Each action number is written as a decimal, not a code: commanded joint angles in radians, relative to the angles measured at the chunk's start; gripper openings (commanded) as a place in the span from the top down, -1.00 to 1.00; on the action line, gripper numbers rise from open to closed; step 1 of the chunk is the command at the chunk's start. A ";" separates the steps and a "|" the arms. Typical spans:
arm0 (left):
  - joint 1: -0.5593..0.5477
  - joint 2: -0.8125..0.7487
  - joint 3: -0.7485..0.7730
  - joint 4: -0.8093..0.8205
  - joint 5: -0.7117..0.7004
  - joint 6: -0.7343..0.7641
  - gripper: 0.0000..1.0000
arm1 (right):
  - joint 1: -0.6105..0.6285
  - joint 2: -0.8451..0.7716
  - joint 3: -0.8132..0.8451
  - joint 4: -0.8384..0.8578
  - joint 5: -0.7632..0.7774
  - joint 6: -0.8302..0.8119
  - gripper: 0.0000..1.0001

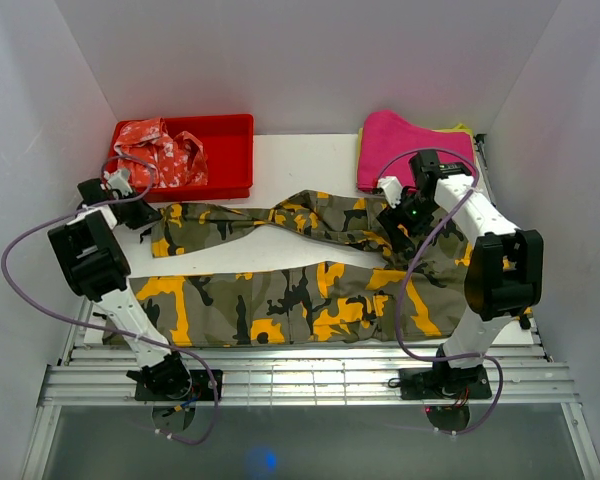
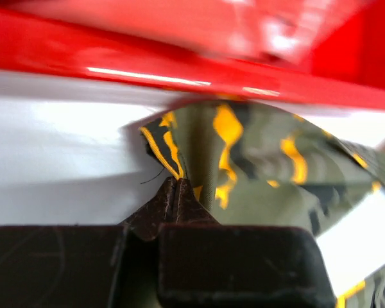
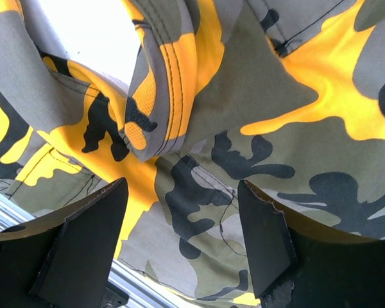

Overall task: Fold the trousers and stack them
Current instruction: Flatten the trousers out

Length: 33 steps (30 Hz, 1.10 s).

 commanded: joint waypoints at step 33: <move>-0.375 -0.729 -0.406 -0.783 -0.400 1.832 1.00 | -0.083 0.038 -0.282 0.126 0.306 0.029 -0.35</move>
